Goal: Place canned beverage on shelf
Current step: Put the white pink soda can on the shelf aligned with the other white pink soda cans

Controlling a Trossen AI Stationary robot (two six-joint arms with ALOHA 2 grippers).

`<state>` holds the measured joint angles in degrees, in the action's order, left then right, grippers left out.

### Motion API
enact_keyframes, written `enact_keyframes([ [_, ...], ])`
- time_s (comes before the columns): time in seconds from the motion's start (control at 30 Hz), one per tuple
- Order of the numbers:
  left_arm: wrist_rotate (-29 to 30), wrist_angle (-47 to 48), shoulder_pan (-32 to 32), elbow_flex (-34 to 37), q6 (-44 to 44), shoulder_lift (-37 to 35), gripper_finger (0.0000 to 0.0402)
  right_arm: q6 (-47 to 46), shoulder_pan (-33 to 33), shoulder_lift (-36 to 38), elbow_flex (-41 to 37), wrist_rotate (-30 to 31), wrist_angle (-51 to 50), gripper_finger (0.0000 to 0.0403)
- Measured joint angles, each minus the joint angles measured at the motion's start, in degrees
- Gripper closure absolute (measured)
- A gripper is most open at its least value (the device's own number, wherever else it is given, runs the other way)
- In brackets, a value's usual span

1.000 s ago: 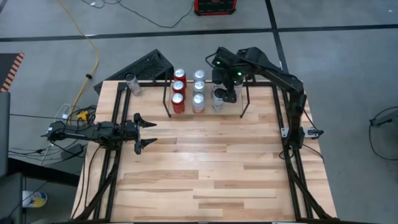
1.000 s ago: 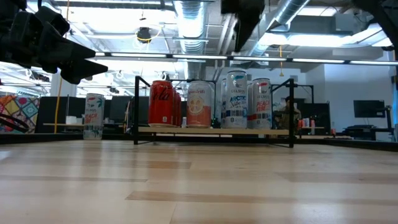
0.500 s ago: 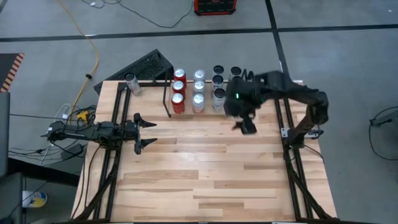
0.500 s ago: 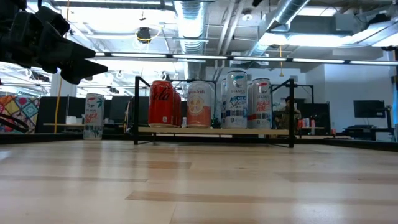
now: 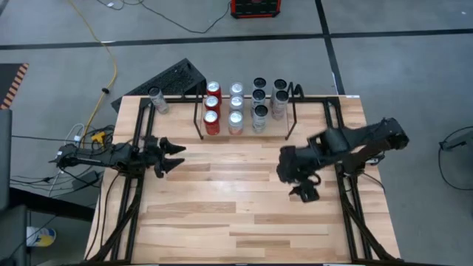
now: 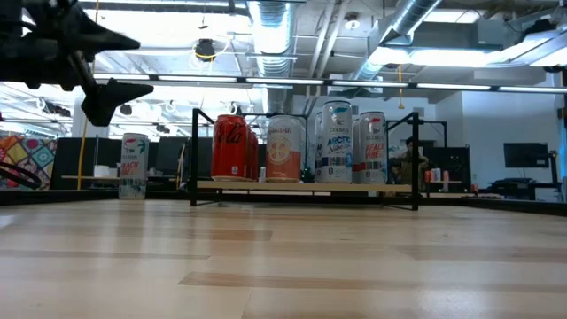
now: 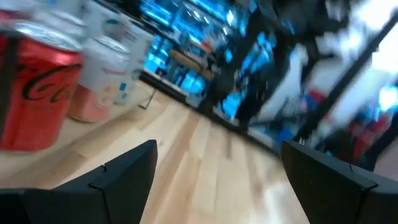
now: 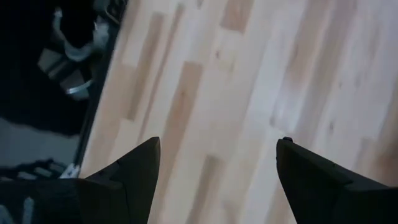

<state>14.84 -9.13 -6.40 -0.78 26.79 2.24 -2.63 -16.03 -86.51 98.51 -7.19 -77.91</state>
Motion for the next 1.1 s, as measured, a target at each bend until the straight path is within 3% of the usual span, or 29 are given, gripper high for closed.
enact_keyframes([
  [0.2, 3.61, -0.56, 0.0, 0.0, 8.35, -0.02, 0.0074, 0.14, -6.21, 1.16, -8.85, 7.02, 18.38, 0.0109],
  [0.3, 6.05, -0.76, 0.03, 0.0, 9.35, -0.02, 0.0074, 3.89, -6.43, 0.91, -13.82, 4.54, 31.54, 0.0111],
  [0.47, 6.75, -0.57, 0.03, 0.0, 19.62, 0.0, 0.0074, 7.91, -5.66, -0.22, -23.67, 1.29, 50.25, 0.0129],
  [0.6, 5.96, -0.56, 0.0, 0.0, 21.65, 0.0, 0.0074, 6.9, -5.83, 1.33, -34.03, 1.26, 59.77, 0.0196],
  [0.73, 5.66, -0.33, 0.0, 0.0, 23.89, 0.0, 0.0074, 0.59, -7.38, 3.32, -44.55, 3.12, 66.88, 0.0322],
  [0.8, 1.17, 0.68, 0.03, 0.0, 26.65, -0.02, 0.0074, -4.15, -8.96, 4.12, -48.7, 5.74, 70.49, 0.0379],
  [0.9, -3.75, 0.72, -0.46, 0.0, 28.95, 0.39, 0.0074, -12.46, -11.87, 4.61, -53.3, 12.59, 73.93, 0.0389],
  [1.0, 0.02, -0.73, -1.9, 0.0, 26.38, 0.59, 0.0074, -17.79, -13.71, 4.39, -56.03, 17.32, 77.33, 0.0399],
  [1.1, 2.11, -0.82, -4.03, 0.0, 22.68, 1.11, 0.0074, -18.82, -13.79, 3.73, -56.55, 18.03, 81.8, 0.04],
])
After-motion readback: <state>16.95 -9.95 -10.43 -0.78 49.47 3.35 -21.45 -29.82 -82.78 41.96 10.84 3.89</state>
